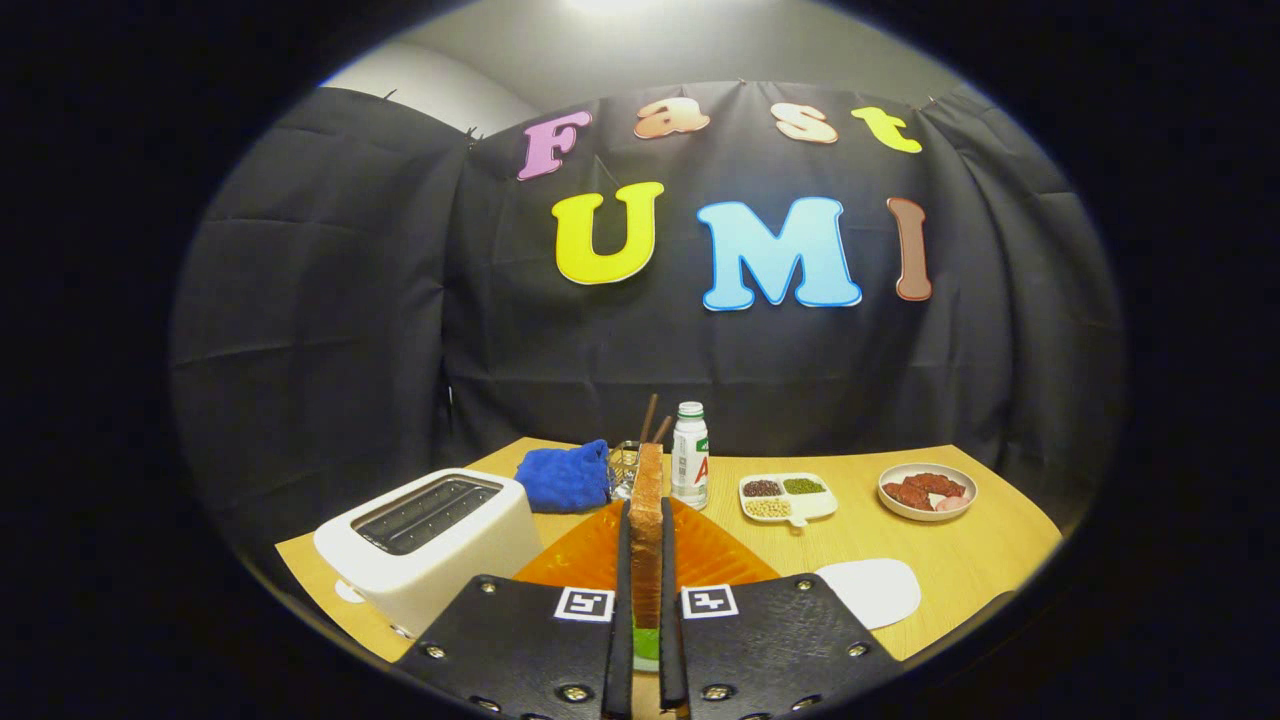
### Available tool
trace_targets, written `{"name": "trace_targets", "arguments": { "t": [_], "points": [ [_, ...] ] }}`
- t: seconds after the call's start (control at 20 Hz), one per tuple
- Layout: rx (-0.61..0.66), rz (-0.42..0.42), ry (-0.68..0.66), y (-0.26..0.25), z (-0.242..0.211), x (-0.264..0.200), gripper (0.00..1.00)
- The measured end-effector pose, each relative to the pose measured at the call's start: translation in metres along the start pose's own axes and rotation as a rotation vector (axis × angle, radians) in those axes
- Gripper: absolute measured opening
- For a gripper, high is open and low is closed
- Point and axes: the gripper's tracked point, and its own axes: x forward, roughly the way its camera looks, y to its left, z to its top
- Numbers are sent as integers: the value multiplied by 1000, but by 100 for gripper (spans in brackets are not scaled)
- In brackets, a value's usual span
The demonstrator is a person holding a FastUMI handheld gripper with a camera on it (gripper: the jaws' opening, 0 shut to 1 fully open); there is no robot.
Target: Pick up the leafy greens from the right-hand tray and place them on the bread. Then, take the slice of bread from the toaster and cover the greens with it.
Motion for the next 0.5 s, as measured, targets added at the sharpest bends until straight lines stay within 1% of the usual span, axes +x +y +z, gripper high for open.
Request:
{"name": "trace_targets", "arguments": {
  "t": [0.3,0.4,0.5],
  "points": [
    [14,-8,32,-10,-21,12,11],
    [78,3,39,-10,-35,16,10],
    [95,4,47,-10,-44,20,10]
  ]
}}
